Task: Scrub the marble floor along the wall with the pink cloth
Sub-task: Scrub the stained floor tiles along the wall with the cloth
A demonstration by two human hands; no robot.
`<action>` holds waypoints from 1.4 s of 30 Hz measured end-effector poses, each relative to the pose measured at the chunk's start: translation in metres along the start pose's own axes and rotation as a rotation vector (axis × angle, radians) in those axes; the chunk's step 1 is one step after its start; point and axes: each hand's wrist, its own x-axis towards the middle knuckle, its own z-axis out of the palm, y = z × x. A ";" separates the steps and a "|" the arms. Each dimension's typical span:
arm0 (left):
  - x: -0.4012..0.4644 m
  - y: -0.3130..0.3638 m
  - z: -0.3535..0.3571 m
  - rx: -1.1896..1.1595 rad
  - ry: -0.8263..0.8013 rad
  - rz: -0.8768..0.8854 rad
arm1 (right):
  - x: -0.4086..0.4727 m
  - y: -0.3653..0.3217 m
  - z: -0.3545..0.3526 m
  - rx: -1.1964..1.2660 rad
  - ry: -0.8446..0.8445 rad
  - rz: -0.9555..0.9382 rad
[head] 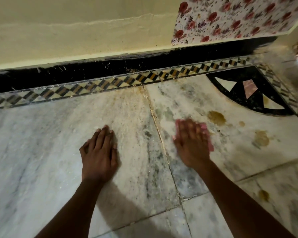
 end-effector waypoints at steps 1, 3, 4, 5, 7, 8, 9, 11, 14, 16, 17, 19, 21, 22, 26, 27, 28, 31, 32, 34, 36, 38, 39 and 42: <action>0.000 -0.001 0.002 0.000 0.004 0.006 | 0.016 -0.002 -0.004 0.022 0.017 0.081; 0.002 -0.002 0.008 0.008 0.006 0.023 | 0.053 -0.018 -0.014 0.094 0.041 0.162; 0.002 -0.004 0.009 0.013 0.004 0.023 | 0.060 -0.031 -0.017 0.113 0.034 0.160; 0.003 -0.002 0.009 0.012 0.014 0.014 | 0.062 -0.037 -0.015 0.078 0.057 0.098; 0.003 -0.003 0.008 0.033 0.003 0.021 | 0.033 -0.039 -0.002 0.035 0.070 -0.035; 0.001 0.002 0.005 0.046 0.006 0.042 | 0.004 -0.031 -0.001 0.022 0.073 -0.097; -0.005 0.008 0.001 0.039 0.026 0.068 | -0.024 -0.018 0.006 0.001 0.110 -0.165; -0.015 0.037 0.000 -0.019 0.046 0.145 | -0.058 0.013 0.014 -0.013 0.161 -0.151; -0.026 0.106 0.020 -0.107 -0.002 0.217 | -0.028 0.038 0.007 -0.033 0.221 -0.003; -0.034 0.134 0.039 -0.095 -0.033 0.185 | 0.002 0.029 0.003 0.022 0.224 0.088; -0.035 0.138 0.045 -0.058 -0.020 0.174 | 0.010 0.017 0.002 0.044 0.228 0.094; -0.034 0.138 0.050 -0.020 -0.008 0.169 | 0.000 0.008 0.004 0.054 0.217 0.007; -0.034 0.137 0.044 0.001 -0.004 0.172 | -0.039 0.023 0.014 -0.007 0.276 -0.142; -0.034 0.137 0.043 0.011 0.000 0.176 | -0.059 0.039 0.017 -0.037 0.292 -0.166; -0.033 0.144 0.043 0.041 0.009 0.169 | -0.049 0.096 0.011 -0.051 0.244 0.128; -0.032 0.142 0.044 0.046 0.012 0.164 | -0.033 0.093 0.008 -0.004 0.225 0.218; -0.031 0.142 0.046 0.044 0.005 0.168 | -0.019 0.084 0.007 0.056 0.194 0.283; -0.030 0.142 0.043 0.035 -0.018 0.155 | -0.031 0.040 0.006 0.070 0.254 0.161; -0.031 0.143 0.042 0.037 -0.028 0.153 | -0.052 0.035 0.011 0.049 0.281 0.060; -0.030 0.145 0.037 0.031 -0.043 0.152 | -0.105 0.045 0.020 0.007 0.298 -0.078; -0.029 0.145 0.035 0.030 -0.051 0.150 | -0.141 0.074 0.026 0.004 0.293 0.018; -0.031 0.147 0.035 0.030 -0.052 0.153 | -0.134 0.102 0.028 -0.007 0.305 0.240; -0.031 0.147 0.036 0.029 -0.046 0.156 | -0.117 0.107 0.025 -0.007 0.302 0.326; -0.029 0.145 0.038 0.018 -0.025 0.160 | -0.070 0.087 0.017 0.101 0.228 0.376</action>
